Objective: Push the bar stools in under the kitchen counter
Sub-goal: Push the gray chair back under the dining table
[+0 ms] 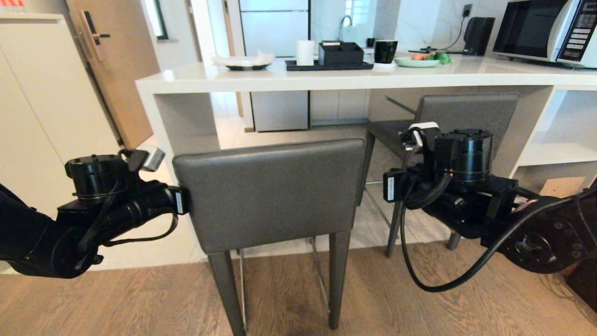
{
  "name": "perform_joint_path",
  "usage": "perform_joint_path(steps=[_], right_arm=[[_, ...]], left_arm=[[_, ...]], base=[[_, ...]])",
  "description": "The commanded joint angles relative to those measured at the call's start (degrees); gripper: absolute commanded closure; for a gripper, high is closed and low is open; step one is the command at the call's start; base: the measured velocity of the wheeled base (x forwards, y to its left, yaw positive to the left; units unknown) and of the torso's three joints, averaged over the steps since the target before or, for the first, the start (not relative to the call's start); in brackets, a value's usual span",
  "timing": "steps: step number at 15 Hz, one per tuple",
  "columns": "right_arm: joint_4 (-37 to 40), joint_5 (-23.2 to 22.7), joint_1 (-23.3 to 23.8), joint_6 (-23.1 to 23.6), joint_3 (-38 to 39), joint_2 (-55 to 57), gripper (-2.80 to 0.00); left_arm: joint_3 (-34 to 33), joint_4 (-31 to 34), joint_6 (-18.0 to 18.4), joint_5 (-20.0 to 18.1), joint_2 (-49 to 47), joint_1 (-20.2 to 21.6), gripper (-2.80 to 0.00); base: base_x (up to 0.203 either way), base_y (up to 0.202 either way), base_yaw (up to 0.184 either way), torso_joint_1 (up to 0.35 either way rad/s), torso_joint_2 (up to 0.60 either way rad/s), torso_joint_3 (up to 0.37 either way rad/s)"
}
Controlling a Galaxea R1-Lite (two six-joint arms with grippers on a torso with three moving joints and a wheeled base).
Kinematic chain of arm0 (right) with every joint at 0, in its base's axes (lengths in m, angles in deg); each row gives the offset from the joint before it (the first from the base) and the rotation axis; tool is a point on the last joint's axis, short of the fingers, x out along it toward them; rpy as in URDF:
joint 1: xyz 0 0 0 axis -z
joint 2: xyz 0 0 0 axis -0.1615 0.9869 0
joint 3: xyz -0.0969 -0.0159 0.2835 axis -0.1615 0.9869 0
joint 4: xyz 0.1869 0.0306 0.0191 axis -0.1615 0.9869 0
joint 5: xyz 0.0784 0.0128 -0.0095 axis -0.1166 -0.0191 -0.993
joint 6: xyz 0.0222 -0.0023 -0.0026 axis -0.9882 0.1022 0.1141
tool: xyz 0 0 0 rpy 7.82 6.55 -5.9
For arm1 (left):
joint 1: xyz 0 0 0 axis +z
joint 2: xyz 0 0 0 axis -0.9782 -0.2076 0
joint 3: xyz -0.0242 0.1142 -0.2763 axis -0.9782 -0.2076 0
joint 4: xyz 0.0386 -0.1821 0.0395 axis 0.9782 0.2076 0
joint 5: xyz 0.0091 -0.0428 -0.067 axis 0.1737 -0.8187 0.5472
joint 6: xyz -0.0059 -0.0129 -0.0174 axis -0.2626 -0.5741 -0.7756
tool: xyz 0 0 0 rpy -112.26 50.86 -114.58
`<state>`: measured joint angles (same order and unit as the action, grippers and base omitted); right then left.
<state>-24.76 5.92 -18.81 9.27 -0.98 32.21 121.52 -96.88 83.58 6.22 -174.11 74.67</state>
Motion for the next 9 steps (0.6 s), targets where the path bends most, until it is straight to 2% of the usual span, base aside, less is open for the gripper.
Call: perform_joint_path(steps=[1, 9], right_arm=[[-0.44, -0.82, 2.29, 0.74, -1.30, 0.80, 0.00], [-0.79, -0.81, 2.02, 2.58, -16.50, 17.22, 0.00]], left_arm=[[0.07, -0.42, 0.00, -0.12, 0.76, 0.09, 0.00], [0.36, -0.42, -0.09, -0.12, 0.61, 0.08, 0.00]], base=[[0.000, 0.000, 0.000, 0.000, 0.00, 0.000], [0.000, 0.000, 0.000, 0.000, 0.00, 0.000]])
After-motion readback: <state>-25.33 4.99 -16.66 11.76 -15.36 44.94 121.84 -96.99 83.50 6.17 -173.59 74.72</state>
